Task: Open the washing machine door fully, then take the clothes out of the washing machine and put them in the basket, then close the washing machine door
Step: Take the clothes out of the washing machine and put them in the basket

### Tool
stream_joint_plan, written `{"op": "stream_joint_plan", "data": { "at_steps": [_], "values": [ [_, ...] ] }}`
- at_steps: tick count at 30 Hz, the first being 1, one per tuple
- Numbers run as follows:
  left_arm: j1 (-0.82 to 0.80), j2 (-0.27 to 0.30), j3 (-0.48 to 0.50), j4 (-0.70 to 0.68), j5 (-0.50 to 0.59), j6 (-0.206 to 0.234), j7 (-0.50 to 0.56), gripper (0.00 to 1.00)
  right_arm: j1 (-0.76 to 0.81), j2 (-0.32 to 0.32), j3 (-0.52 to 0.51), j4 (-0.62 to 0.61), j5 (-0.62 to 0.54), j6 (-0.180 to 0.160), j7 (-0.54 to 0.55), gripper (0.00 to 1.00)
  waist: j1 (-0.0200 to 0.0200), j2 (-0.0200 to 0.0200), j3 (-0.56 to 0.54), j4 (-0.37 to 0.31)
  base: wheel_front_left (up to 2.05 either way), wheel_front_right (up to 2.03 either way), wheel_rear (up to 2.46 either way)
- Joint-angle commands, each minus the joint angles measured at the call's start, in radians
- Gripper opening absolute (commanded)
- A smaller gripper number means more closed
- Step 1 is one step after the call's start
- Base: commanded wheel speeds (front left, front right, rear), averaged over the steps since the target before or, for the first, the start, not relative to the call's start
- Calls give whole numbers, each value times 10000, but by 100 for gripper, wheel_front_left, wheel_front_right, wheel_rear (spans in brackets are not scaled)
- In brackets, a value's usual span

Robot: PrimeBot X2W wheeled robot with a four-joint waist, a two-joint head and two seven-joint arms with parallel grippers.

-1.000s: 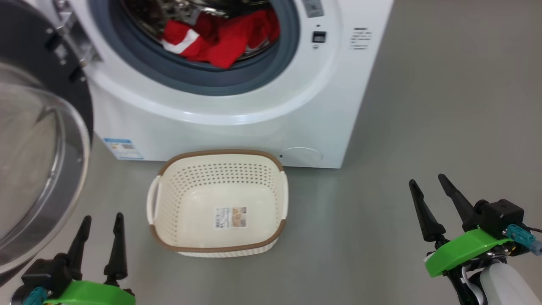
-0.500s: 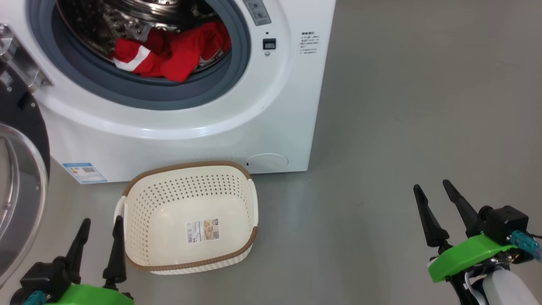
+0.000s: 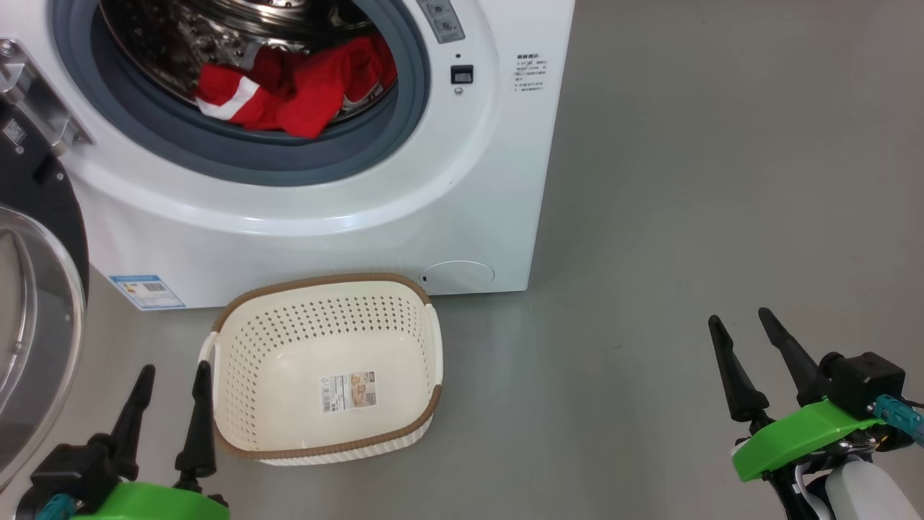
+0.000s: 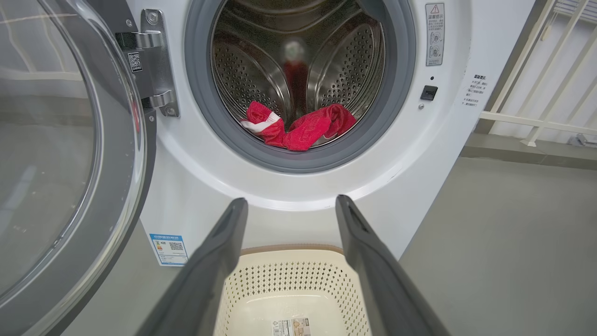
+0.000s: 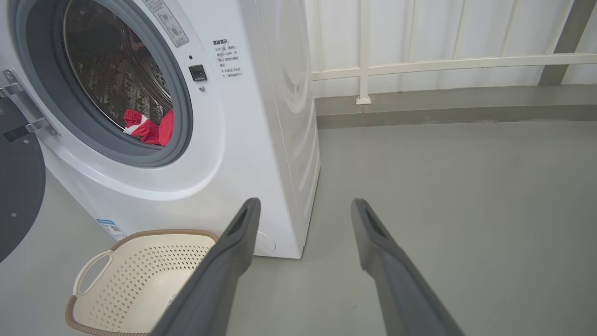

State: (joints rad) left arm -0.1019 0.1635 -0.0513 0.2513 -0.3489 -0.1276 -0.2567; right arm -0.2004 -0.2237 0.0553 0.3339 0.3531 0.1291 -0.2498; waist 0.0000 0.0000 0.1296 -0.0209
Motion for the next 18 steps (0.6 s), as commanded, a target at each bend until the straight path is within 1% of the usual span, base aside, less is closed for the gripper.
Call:
{"op": "stream_joint_plan", "data": {
  "at_steps": [1, 10, 18],
  "values": [
    [-6, 285, 339, -285, 7, -30, -51, 100, -35, -83, 165, -280, -110, 16, -120, 100, 0, 0, 5, 25, 0, 0, 0],
    [-41, 254, 446, -295, 68, -31, -51, 100, -90, -102, 240, -312, -127, 16, -120, 100, 0, 0, 67, 57, 9, -10, 0],
    [-143, 278, 450, -259, 66, -31, -51, 100, -127, -72, 291, -329, -136, 16, -120, 100, 0, 0, 152, 30, 77, -78, 1]
  ]
}}
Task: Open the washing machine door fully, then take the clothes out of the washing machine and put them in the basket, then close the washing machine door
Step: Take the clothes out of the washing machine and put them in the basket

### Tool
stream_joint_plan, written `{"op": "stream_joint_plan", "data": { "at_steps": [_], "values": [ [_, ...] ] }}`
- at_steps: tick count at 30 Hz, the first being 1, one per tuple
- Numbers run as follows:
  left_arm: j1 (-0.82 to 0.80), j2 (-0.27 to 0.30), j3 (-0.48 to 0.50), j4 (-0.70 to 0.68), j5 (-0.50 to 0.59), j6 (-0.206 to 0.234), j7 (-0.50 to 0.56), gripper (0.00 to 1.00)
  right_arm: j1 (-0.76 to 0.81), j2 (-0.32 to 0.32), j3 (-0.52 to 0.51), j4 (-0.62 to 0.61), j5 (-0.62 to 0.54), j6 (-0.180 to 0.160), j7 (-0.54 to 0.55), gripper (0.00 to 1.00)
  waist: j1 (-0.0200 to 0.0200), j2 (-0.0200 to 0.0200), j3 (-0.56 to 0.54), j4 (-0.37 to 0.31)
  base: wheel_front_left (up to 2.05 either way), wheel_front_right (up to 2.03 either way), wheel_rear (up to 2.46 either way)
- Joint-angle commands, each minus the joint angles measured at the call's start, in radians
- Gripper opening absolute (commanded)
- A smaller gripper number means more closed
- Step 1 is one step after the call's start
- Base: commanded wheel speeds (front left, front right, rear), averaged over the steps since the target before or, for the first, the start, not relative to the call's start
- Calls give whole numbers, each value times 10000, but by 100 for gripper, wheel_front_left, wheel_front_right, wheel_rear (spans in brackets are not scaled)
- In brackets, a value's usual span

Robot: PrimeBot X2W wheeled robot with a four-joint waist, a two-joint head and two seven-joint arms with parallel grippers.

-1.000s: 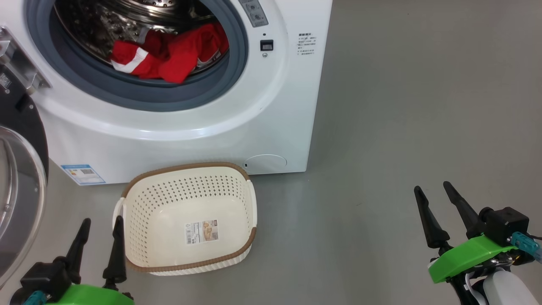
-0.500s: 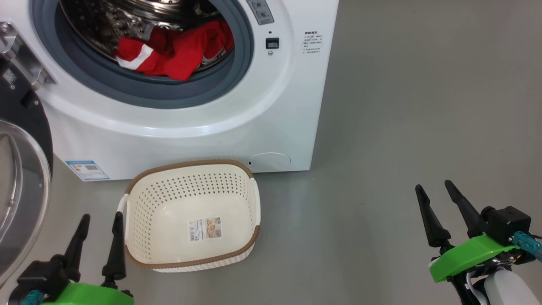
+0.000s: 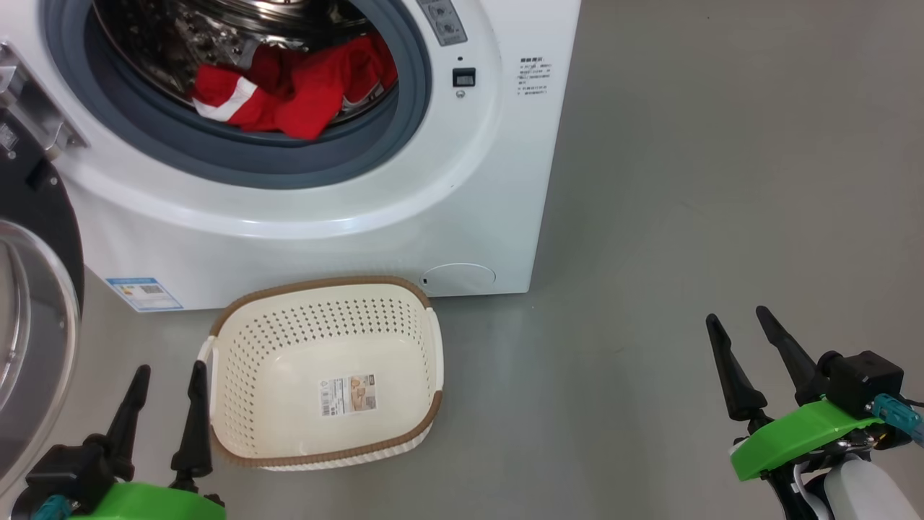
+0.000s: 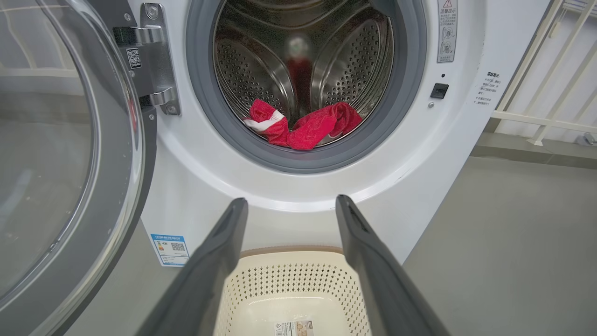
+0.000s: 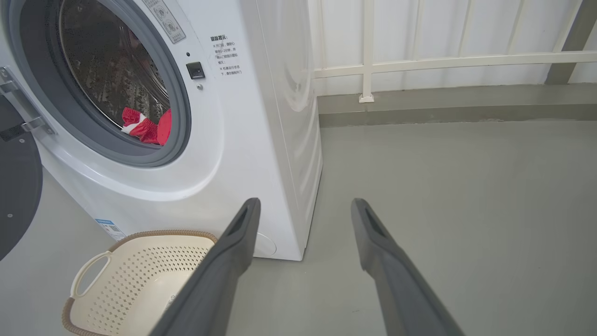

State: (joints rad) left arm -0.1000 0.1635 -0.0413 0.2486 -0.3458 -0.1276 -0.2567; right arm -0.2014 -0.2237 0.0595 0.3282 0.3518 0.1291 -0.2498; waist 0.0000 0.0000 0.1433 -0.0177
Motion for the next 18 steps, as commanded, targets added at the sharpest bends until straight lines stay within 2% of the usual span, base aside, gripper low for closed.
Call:
{"op": "stream_joint_plan", "data": {
  "at_steps": [1, 18],
  "values": [
    [-182, 282, 346, -235, 19, -31, -51, 100, -122, -70, 251, -275, -123, 16, -120, 100, 0, 0, 36, 0, 93, -93, 0],
    [-380, 327, 315, -203, -86, -31, -51, 100, -200, -7, 280, -304, -144, 16, -120, 100, 0, 0, 158, 49, 93, -93, 1]
  ]
}}
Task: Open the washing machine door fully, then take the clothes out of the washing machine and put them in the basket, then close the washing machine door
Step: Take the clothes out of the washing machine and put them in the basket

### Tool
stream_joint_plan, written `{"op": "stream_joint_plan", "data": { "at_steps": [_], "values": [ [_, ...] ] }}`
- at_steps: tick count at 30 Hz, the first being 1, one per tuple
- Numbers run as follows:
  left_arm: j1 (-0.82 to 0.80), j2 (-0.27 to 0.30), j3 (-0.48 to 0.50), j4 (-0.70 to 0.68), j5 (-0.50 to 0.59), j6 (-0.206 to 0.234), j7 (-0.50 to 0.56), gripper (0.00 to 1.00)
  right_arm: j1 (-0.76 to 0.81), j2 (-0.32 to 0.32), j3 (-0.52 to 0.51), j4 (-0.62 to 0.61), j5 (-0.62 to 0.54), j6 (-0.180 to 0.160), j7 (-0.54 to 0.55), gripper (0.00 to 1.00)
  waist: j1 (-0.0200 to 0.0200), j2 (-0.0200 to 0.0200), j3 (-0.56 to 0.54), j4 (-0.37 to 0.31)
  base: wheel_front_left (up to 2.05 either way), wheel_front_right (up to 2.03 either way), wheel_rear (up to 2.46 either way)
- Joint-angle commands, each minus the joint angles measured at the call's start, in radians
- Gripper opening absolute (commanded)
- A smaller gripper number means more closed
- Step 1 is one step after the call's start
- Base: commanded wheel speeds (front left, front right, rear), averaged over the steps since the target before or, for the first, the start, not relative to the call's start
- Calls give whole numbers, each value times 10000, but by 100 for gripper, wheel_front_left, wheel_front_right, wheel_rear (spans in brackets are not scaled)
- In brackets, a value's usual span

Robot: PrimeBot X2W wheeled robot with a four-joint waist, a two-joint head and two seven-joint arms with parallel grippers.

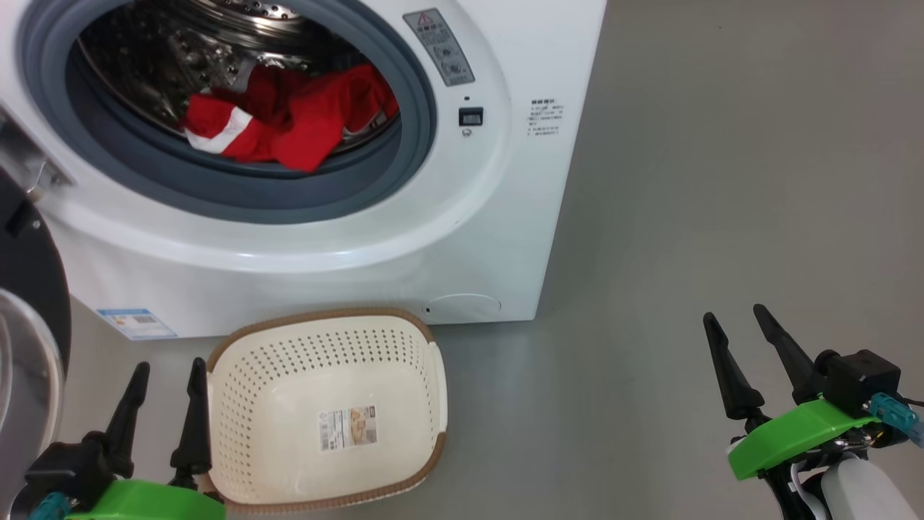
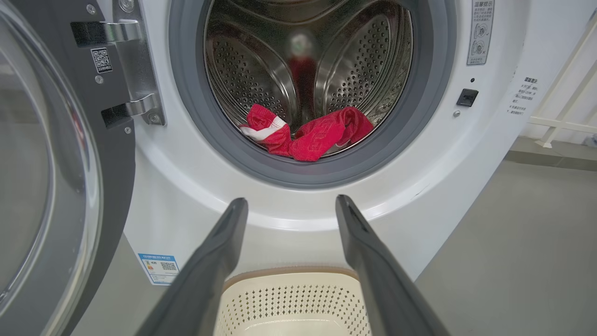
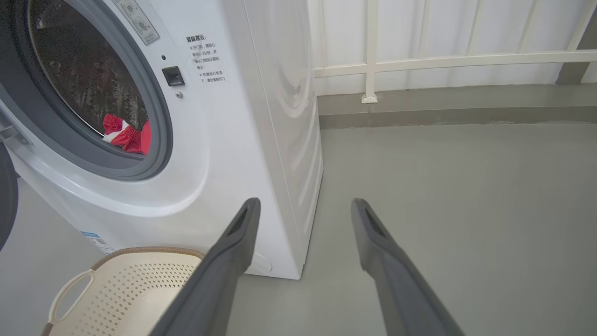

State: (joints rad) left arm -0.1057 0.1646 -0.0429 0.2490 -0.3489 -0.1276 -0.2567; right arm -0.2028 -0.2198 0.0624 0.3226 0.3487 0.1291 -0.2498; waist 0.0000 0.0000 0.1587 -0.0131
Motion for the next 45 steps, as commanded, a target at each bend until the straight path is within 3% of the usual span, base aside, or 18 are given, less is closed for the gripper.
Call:
{"op": "stream_joint_plan", "data": {
  "at_steps": [1, 27, 35, 45],
  "values": [
    [-343, 320, 336, -202, -56, -31, -51, 100, -193, -45, 258, -249, -112, 16, -120, 100, 0, 0, 14, 6, 106, -106, 0],
    [-812, 134, 135, 654, 255, -31, -51, 100, -267, 10, 416, -229, -108, 16, -120, 100, 0, 0, 233, -24, 44, -44, 0],
    [-2268, 325, -416, 1670, 221, -31, -51, 100, -455, 95, 484, -287, -148, 16, -120, 100, 0, 0, 644, -125, 0, 0, 0],
    [-5144, 697, -1206, 4228, 224, -31, -51, 100, -911, 320, 726, -319, -191, 16, -120, 100, 0, 0, 1367, -542, 0, 0, 0]
  ]
}}
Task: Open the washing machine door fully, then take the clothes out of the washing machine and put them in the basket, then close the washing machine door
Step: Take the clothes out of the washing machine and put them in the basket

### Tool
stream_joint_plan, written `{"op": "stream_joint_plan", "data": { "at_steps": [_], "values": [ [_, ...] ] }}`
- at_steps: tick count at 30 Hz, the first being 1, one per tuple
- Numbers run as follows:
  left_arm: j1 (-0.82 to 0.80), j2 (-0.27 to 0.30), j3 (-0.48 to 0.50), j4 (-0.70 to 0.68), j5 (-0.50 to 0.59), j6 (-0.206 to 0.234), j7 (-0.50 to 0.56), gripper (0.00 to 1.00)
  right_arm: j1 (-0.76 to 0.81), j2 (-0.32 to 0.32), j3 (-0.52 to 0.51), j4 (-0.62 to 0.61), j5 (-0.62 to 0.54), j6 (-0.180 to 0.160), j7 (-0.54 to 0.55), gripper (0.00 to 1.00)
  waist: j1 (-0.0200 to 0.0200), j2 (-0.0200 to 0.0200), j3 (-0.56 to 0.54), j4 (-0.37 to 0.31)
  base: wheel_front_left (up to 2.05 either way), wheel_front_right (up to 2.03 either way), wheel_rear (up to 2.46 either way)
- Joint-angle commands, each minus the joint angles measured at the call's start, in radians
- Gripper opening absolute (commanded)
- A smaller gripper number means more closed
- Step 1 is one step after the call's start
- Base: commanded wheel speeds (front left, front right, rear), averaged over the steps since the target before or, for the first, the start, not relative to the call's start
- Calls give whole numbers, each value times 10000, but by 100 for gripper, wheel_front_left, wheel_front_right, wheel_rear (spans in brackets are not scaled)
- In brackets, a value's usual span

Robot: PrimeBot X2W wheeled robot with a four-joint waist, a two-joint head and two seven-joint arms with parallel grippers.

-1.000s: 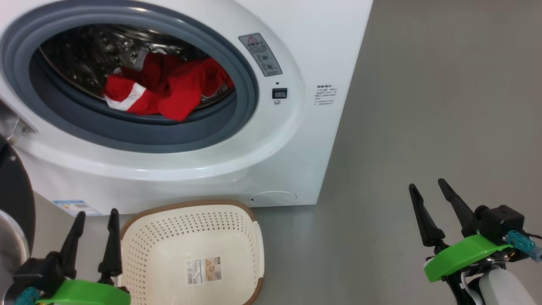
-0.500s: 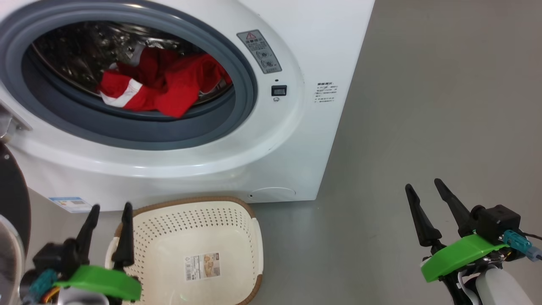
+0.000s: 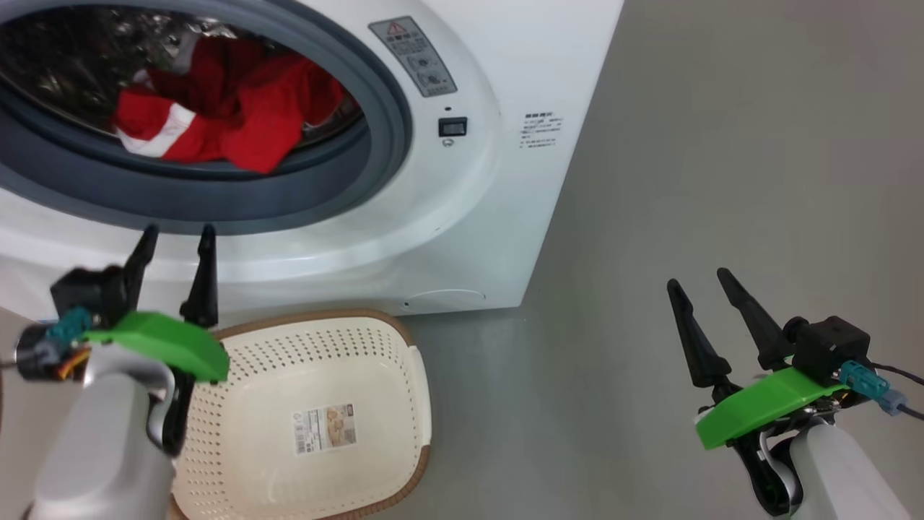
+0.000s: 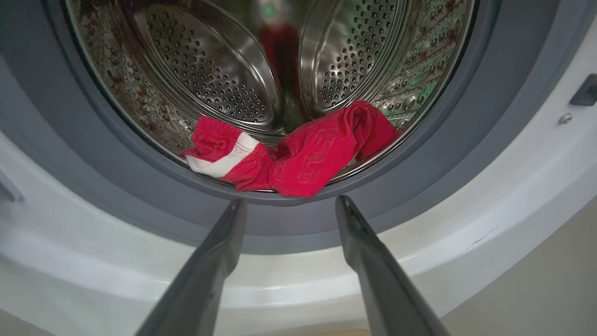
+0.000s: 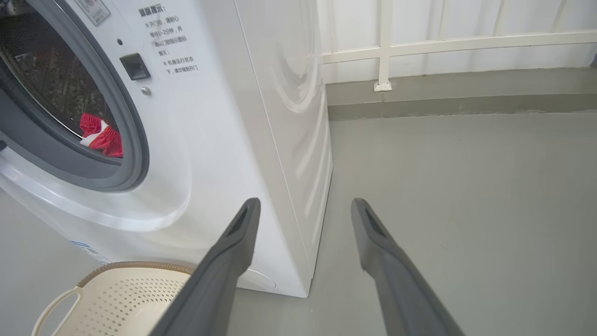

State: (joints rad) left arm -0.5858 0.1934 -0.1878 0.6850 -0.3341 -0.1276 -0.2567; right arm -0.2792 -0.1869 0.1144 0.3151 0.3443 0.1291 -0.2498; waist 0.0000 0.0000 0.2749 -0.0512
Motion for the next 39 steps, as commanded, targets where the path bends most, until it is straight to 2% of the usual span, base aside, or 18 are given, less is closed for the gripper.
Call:
{"op": "stream_joint_plan", "data": {
  "at_steps": [1, 8, 17, 29, 39],
  "values": [
    [-640, 434, 125, 135, 54, -31, -51, 100, -184, -1, 220, -254, -149, 16, -120, 100, 0, 0, 293, -199, 0, 0, 0],
    [-2660, 595, -735, 1961, -89, -31, 169, 100, -510, 111, 239, -345, -172, 16, -120, 100, 0, 0, 965, -438, 0, 0, 0],
    [-4605, 542, -1863, 3479, -387, -31, 696, 100, -914, 254, 284, -455, -217, 16, -120, 100, 0, 0, 1679, -680, 0, 0, 0],
    [-6125, 692, -2681, 4961, -702, -31, 761, 100, -1543, 433, 504, -487, -222, 16, -120, 100, 0, 0, 2480, -1082, 0, 0, 0],
    [-6645, 812, -2991, 5648, -655, -4, 631, 100, -1704, 513, 593, -505, -227, 16, -120, 100, 0, 0, 2668, -1266, 0, 0, 0]
  ]
}}
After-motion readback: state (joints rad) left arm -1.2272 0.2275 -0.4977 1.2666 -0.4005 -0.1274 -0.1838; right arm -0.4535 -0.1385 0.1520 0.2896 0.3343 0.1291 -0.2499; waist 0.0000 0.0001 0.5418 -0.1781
